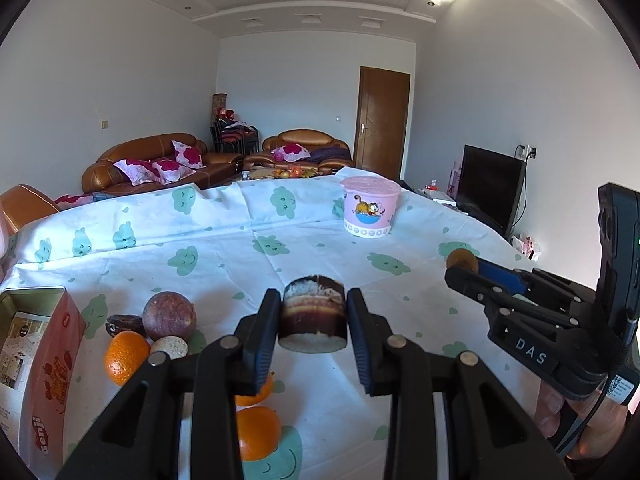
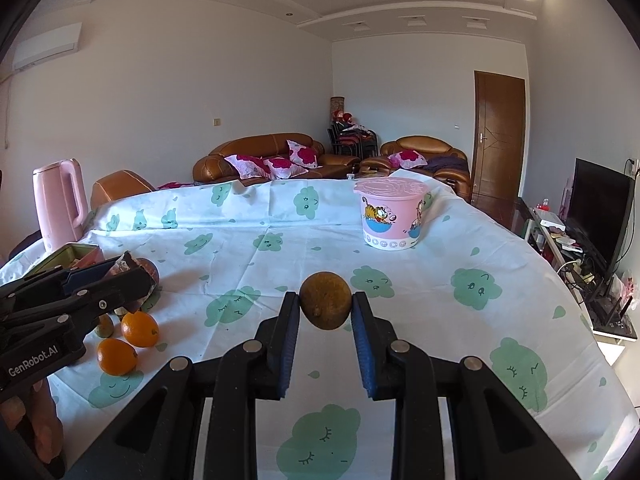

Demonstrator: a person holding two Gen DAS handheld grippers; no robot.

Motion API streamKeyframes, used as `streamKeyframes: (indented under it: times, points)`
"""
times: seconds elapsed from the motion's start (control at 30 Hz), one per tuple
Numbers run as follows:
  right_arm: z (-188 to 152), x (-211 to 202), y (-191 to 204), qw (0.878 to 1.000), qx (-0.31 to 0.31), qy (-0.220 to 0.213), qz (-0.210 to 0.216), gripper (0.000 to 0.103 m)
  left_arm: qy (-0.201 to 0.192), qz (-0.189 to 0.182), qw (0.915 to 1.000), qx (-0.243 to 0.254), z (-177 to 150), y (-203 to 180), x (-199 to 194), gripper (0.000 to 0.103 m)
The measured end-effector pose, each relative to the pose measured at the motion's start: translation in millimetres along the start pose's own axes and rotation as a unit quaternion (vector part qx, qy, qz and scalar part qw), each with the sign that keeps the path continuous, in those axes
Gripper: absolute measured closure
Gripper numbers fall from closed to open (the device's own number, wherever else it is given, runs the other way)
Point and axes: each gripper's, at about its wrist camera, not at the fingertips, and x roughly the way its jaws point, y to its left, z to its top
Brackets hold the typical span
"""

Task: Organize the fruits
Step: 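Lift the cake with the left tool while the right tool lifts the brown fruit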

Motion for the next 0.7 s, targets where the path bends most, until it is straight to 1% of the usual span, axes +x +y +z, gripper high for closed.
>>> streamKeyframes:
  times: [0.27, 0.4, 0.7]
  points:
    - [-3, -10, 1, 1.000, -0.005, -0.026, 0.000, 0.075, -0.018, 0.011, 0.9998, -0.005, 0, 2, -7, 0.068]
    - [-4, -16, 7, 0.999, -0.018, -0.041, -0.009, 0.075, -0.017, 0.017, 0.9997, 0.004, -1, 2, -9, 0.068]
    - [6, -26, 27, 0.998, -0.030, -0.052, 0.018, 0.075, -0.006, 0.033, 0.9994, -0.003, -5, 18, -17, 0.068]
